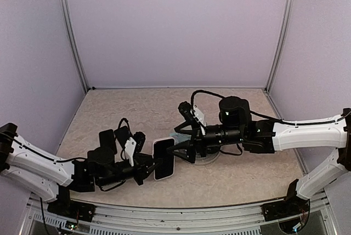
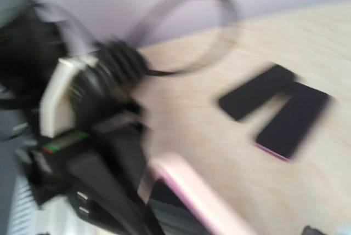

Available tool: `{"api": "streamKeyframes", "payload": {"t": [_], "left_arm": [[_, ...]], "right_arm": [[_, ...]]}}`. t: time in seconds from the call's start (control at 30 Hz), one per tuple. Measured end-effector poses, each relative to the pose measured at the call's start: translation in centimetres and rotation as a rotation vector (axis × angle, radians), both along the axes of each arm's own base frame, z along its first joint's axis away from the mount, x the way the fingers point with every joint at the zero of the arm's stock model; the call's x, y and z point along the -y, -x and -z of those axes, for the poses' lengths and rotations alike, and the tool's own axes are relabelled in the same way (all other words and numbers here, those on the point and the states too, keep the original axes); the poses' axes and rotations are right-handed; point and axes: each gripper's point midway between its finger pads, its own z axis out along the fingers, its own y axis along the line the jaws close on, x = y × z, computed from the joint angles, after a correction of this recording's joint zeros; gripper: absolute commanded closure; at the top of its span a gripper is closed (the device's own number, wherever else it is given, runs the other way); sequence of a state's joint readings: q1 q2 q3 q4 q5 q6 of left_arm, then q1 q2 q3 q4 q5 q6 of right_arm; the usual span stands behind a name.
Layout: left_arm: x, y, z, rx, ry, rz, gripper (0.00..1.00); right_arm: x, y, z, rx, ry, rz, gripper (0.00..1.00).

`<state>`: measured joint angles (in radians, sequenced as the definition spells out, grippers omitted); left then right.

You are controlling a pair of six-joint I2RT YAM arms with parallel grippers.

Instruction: Put the phone into the phone case

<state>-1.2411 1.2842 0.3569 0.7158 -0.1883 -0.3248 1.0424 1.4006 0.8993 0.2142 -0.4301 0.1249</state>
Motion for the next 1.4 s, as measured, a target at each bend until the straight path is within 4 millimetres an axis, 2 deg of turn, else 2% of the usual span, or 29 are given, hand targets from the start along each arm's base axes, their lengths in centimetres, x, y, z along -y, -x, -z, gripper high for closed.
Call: {"api": "streamKeyframes", "payload": {"t": [0.1, 0.17, 0.37, 0.57, 1.07, 1.27, 1.37, 1.4], "left_arm": [[-2.6, -1.9, 0.2, -0.029, 0.048, -0.128, 1.0], [-4.0, -2.9, -0.3, -0.043, 0.099, -0.21, 1.0], [-6.8, -5.4, -2.7, -0.113, 0.286, -0.407, 1.0], [-7.1, -5.6, -3.4, -0.194, 0.398, -0.432, 1.0], [-6.2, -5.0, -3.3, -0.259, 0.467, -0.363, 1.0], [-6.2, -5.1, -3.2, -0.274, 0.476, -0.365, 1.0], [-6.2, -5.2, -3.1, -0.276, 0.478, -0.37, 1.0], [-6.3, -5.2, -3.0, -0.276, 0.478, -0.371, 1.0]], "right_arm": [[-0.1, -2.2, 1.1, -0.025, 0.044, 0.168, 0.01], [-0.7, -2.8, 1.9, -0.037, 0.082, 0.255, 0.01], [-4.2, -2.7, 4.7, -0.063, 0.177, 0.363, 0.01], [-5.8, -3.4, 8.0, -0.08, 0.264, 0.382, 0.01], [-7.3, -4.3, 8.8, -0.056, 0.3, 0.392, 0.01], [-8.2, -4.5, 8.8, -0.04, 0.312, 0.389, 0.23], [-8.1, -4.6, 8.8, -0.048, 0.315, 0.399, 0.43], [-8.1, -4.5, 8.8, -0.053, 0.314, 0.4, 0.47]]}}
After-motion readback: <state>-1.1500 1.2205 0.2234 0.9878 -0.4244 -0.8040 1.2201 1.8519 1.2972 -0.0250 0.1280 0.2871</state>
